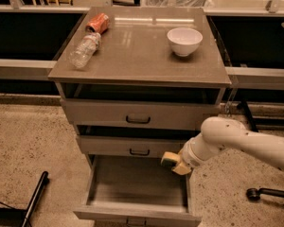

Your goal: Place sponge into bottom drawer

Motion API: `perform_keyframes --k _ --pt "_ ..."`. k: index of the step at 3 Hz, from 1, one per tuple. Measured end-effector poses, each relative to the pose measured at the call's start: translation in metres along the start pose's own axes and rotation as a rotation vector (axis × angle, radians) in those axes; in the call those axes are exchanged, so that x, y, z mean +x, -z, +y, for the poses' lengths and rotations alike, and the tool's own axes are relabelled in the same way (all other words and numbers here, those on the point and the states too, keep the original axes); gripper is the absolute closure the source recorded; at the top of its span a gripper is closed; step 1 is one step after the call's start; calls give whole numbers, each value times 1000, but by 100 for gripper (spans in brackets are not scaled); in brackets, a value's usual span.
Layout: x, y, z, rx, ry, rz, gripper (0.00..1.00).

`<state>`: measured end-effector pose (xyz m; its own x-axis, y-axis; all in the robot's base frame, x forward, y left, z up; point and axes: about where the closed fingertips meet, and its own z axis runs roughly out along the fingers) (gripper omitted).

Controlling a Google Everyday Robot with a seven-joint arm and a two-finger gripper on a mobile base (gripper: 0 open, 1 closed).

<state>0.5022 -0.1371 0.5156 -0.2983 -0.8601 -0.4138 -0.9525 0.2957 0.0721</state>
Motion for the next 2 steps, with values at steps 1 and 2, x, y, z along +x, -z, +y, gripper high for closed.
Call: perform_keyframes --k 1,2 --pt "-1 -1 -3 11 -2 -6 100" --pt "26 -10 -12 -27 -100 -29 100"
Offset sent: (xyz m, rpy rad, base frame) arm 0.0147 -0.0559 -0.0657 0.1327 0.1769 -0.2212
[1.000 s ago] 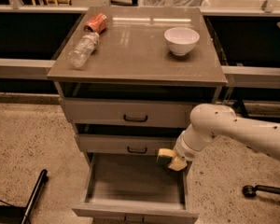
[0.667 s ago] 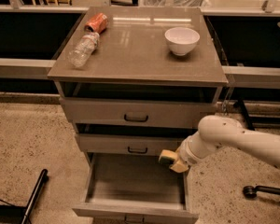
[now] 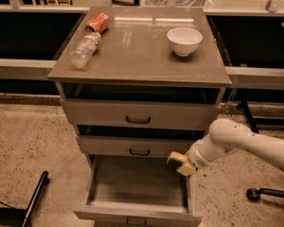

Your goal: Place sponge into bottom drawer

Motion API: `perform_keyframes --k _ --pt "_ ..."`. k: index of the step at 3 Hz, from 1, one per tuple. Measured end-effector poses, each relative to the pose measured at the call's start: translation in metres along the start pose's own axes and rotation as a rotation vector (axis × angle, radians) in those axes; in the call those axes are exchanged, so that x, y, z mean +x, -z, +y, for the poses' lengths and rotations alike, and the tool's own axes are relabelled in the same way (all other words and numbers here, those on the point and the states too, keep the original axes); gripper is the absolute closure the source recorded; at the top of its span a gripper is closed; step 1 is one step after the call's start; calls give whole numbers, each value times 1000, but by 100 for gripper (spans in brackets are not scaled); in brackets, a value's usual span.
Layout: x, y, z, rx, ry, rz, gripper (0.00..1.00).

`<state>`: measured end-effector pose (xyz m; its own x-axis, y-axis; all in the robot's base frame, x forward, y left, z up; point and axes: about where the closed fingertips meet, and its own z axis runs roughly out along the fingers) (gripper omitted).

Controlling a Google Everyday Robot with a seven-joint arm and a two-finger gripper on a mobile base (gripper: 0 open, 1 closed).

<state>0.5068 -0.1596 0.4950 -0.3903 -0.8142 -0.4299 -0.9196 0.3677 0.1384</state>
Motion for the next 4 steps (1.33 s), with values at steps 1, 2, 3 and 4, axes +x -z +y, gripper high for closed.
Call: perform_keyframes --k 1,2,3,4 --pt "37 -22 -33 -11 -137 -133 100" --pt "83 -63 -57 -41 -251 -243 100" --pt "110 -122 -61 -120 -327 -304 100" --pt "106 -184 -58 -191 -376 -329 100"
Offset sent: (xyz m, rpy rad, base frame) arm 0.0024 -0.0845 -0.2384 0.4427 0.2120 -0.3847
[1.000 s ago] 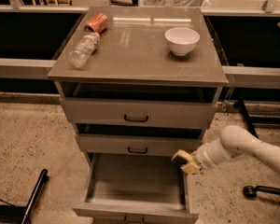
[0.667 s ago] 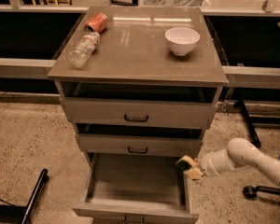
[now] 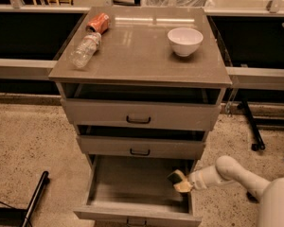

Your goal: Place sponge into bottom drawer

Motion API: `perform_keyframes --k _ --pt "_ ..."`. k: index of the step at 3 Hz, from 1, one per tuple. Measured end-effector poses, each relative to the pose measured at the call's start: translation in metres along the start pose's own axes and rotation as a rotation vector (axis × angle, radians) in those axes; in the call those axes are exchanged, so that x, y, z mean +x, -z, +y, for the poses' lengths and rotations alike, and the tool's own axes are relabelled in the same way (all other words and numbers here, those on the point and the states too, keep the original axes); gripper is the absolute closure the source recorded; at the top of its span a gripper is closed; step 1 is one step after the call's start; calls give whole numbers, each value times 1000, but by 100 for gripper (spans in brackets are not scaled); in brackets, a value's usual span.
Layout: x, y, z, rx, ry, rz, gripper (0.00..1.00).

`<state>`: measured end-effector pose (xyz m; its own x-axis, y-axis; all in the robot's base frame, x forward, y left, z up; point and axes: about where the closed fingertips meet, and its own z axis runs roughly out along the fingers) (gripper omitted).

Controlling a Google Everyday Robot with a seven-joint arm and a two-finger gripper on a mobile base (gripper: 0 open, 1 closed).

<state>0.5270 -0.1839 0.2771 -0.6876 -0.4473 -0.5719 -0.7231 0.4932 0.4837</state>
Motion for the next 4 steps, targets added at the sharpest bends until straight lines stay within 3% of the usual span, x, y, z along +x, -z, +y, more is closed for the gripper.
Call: perform_keyframes --k 1,2,3,4 --pt "4 -41 -6 -11 -51 -16 100" --pt "7 -47 -6 -14 -57 -17 100" --pt "3 -52 -8 -14 -80 -65 100" --pt "-18 -89 -2 -28 -36 -74 100"
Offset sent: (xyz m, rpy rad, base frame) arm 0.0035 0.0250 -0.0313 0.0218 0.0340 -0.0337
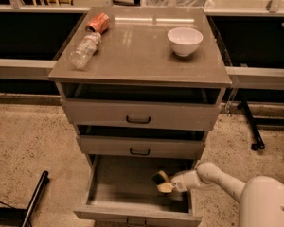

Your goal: Place sponge into bottom drawer

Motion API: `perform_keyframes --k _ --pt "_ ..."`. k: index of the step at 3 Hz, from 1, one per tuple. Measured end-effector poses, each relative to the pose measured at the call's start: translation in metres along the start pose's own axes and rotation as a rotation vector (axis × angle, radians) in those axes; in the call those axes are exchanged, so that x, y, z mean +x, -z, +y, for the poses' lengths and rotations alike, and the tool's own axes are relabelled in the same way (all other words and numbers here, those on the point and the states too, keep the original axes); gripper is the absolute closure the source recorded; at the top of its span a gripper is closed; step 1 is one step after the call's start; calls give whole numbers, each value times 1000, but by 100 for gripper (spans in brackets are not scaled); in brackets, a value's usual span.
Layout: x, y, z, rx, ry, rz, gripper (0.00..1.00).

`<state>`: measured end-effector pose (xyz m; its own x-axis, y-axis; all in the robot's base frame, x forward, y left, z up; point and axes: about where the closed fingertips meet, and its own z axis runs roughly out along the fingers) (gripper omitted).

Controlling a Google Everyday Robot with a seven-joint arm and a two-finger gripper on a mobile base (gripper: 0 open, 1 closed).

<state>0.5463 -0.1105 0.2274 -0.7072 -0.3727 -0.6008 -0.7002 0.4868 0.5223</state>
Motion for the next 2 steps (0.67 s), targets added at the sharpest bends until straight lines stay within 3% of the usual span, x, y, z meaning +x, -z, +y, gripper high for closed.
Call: perform_keyframes --k 1,2 --pt "-10 -44 -1 -9 33 16 84" --pt "-11 -48 0 -14 36 20 53"
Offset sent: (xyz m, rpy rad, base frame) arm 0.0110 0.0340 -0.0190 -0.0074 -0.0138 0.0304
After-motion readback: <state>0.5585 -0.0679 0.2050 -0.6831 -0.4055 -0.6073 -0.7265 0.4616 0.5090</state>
